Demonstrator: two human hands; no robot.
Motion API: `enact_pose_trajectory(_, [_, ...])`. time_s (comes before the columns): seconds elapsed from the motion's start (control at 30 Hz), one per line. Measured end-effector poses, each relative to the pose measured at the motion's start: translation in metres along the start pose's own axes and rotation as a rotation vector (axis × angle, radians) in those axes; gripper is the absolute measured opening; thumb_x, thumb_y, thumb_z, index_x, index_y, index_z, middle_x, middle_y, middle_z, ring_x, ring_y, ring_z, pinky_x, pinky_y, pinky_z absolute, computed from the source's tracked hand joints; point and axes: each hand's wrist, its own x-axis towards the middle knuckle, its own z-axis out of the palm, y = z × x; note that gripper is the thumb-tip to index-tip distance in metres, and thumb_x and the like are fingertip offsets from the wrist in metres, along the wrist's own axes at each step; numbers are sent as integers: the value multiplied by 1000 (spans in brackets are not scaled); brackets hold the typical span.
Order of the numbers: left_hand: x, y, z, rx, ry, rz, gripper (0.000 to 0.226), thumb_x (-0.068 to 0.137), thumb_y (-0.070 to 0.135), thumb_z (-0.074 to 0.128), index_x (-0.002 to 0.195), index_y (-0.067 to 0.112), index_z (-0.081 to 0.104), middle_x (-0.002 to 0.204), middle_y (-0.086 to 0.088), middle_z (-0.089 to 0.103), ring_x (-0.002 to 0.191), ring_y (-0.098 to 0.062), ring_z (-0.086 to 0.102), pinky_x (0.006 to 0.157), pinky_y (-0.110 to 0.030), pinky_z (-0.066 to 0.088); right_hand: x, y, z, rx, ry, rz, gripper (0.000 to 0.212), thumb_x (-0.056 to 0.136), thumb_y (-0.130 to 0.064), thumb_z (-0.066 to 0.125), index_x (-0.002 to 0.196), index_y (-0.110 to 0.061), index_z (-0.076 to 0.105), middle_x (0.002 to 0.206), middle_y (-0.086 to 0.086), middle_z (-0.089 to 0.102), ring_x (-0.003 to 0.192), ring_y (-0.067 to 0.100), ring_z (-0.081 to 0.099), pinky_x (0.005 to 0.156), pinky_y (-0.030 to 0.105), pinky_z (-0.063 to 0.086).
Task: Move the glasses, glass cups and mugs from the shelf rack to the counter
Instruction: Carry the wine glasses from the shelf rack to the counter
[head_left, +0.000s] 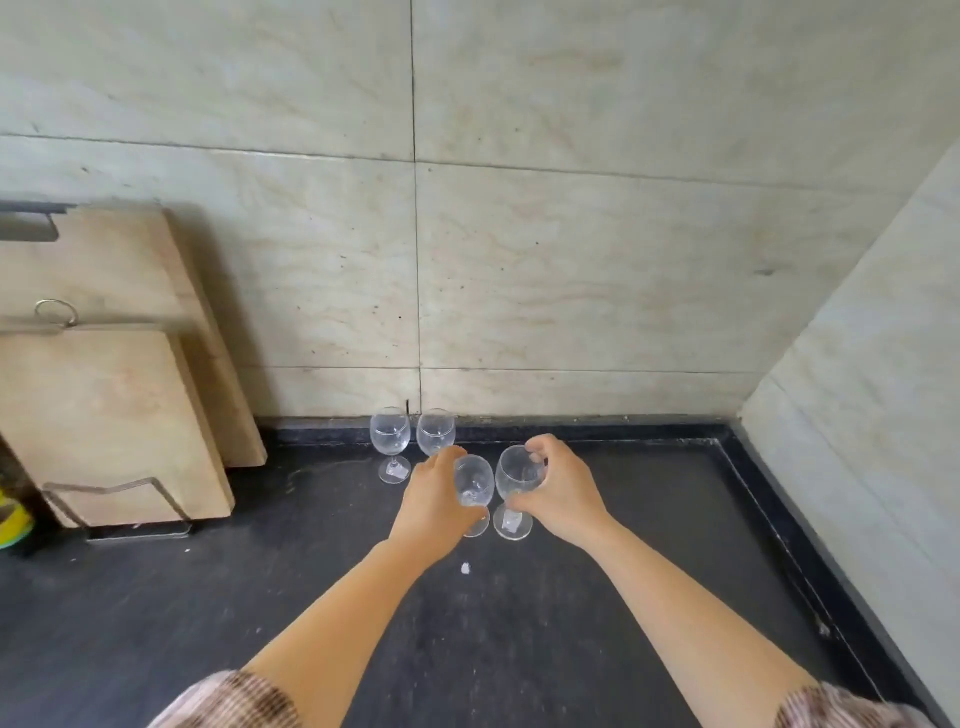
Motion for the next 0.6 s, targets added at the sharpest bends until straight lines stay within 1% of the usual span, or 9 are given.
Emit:
enact_pose_trajectory(0.1, [38,2,22,56,-6,-15,51,69,19,70,115,24,49,116,2,51,92,-18,52,69,-28,42,43,26,-4,-13,-15,10,55,64,-22,77,111,-29,50,109,-14,55,94,10,56,72,25,44])
enact_pose_trajectory(0.17, [59,3,33,120,5,-25,56,71,22,71,122,23,46,122,1,46,94,-23,53,72,-32,43,66,39,-5,-15,-23,12,56,66,-20,77,115,-28,51,111,-14,54,95,10,55,71,24,42])
enact_pose_trajectory(0.27, [86,2,45,173,34,-51,65,75,21,72,132,19,43,131,-3,45,103,-27,56,78,-36,49,93,53,-3,-6,-24,15,62,66,-20,81,121,-25,51,113,-13,54,99,11,55,74,23,41])
enact_pose_trajectory(0.33, [98,2,53,189,43,-68,69,77,17,70,138,17,39,136,-5,43,108,-27,56,81,-35,49,107,59,-1,8,-26,12,62,66,-19,82,121,-24,52,114,-12,55,99,11,56,72,20,40])
enact_pose_trajectory(0.4, [107,1,60,205,42,-80,72,79,13,69,142,16,34,140,-6,40,113,-27,54,79,-30,46,117,64,1,19,-35,6,61,66,-17,81,119,-24,53,113,-11,57,99,12,56,70,19,41])
enact_pose_trajectory(0.47, [115,-1,65,226,39,-83,73,80,11,68,143,15,32,141,-6,39,117,-27,52,81,-29,44,126,68,3,23,-41,2,61,66,-16,83,118,-25,53,113,-10,59,99,12,57,75,21,43])
enact_pose_trajectory(0.6, [124,-1,68,257,49,-72,74,82,11,68,145,14,29,143,-7,38,122,-28,49,88,-33,46,137,72,7,10,-65,-22,60,67,-14,84,118,-26,55,118,-8,61,106,15,59,83,26,49])
